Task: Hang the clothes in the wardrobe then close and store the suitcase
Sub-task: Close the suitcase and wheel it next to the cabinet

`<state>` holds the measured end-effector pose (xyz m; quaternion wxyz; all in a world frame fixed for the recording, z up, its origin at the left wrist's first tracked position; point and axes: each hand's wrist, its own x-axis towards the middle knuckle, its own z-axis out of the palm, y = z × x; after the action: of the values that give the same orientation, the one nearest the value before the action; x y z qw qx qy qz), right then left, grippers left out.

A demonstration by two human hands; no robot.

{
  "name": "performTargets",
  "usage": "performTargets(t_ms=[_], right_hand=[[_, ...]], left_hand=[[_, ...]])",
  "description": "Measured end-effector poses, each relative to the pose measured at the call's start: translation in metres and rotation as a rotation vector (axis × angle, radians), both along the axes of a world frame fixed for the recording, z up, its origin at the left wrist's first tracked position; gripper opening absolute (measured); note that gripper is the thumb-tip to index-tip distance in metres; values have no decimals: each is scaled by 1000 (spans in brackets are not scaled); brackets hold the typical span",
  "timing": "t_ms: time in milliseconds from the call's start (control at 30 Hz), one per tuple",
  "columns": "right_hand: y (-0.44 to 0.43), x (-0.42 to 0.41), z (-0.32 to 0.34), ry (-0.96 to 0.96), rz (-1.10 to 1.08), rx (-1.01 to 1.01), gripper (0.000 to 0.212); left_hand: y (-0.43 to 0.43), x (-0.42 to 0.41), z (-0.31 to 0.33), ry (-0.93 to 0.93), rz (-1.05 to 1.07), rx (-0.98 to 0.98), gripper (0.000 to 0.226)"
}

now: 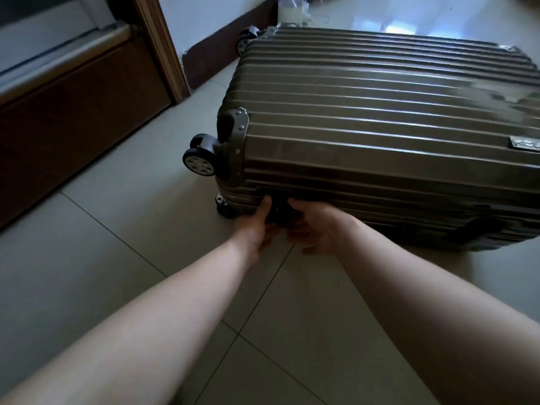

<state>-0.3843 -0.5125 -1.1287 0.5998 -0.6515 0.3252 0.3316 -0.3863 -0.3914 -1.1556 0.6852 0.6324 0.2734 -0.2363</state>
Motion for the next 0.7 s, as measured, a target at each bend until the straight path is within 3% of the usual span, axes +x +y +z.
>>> performTargets(t_ms=[133,200,333,400,433,567,700], right_hand=[[2,-5,11,-209,105,-204,31],[3,-7,19,-396,206,-412,28],[-3,-5,51,-1223,476,-1096,14],[-11,5,62,-1489,470,-1300,27],[-16,11,64,-1488,473,-1357,38],[-29,25,57,-1151,683,-1387,84],[-32,23,46,-1142,684,-1380,85]], left_hand=[[-9,1,-4,13,92,-92,29],[-15,0,-1,26,131,-143,28],[-21,-2,2,24,167,-204,44],[-22,-3,5,29,221,-223,41],[-22,-3,4,38,246,-242,42],[-23,-3,2,62,273,-291,42],[-26,-5,3,18,322,-363,35]])
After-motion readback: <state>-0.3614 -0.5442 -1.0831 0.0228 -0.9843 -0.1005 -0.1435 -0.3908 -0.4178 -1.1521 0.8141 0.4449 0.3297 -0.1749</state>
